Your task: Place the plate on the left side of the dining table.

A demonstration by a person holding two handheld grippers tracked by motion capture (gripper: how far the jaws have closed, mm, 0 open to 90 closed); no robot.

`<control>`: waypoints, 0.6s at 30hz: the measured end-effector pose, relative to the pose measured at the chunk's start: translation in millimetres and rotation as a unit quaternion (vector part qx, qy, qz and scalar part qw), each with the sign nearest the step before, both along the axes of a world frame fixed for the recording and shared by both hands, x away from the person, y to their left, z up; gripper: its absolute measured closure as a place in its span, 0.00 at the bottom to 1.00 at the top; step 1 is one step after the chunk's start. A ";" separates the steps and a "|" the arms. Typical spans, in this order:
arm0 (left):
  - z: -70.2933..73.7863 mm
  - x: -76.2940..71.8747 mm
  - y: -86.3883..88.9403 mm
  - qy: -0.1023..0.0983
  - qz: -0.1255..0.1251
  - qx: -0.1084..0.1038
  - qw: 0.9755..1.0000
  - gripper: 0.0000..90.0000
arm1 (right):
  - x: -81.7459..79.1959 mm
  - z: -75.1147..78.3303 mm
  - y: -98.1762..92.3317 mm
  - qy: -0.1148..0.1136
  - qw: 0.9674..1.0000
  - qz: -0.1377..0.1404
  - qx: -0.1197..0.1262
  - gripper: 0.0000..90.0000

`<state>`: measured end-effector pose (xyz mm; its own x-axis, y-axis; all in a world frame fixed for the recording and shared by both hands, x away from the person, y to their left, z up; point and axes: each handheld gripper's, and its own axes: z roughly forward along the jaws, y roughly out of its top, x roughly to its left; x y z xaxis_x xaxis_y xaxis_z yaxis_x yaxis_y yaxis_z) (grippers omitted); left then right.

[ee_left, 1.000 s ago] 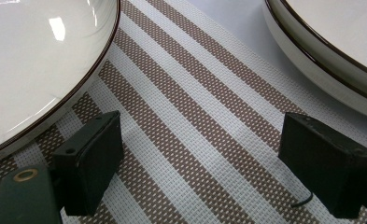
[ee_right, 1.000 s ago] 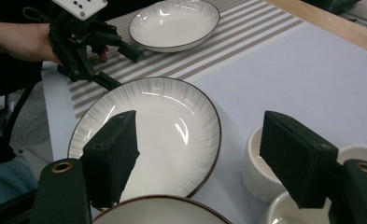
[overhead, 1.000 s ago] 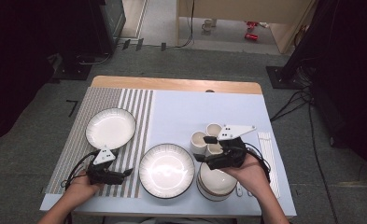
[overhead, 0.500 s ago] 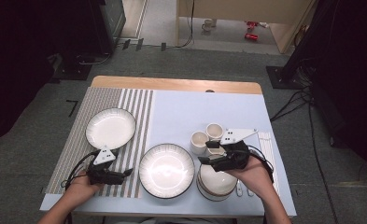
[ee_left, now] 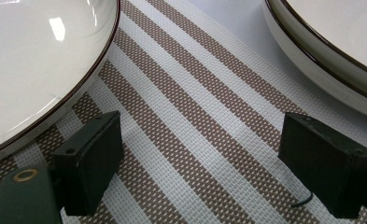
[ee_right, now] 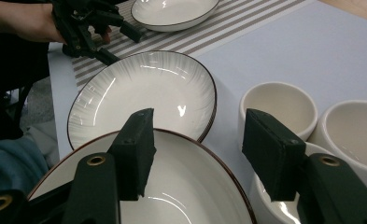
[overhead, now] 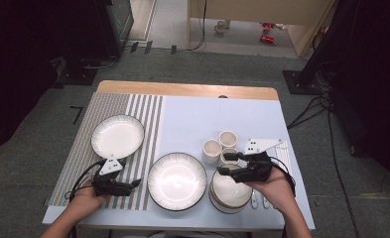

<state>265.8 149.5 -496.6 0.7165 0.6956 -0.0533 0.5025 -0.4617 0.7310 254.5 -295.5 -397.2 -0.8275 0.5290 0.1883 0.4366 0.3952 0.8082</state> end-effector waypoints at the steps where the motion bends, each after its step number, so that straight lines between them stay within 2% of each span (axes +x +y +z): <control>1: 0.0 0.0 0.0 0.000 0.000 0.000 1.000 0.15 | -0.6 -0.9 -1.7 0.002 1.000 -0.002 0.000 0.50; 18: 0.0 0.0 0.0 0.000 0.000 0.000 1.000 0.15 | -4.0 -10.5 -23.5 0.016 1.000 -0.018 0.004 0.58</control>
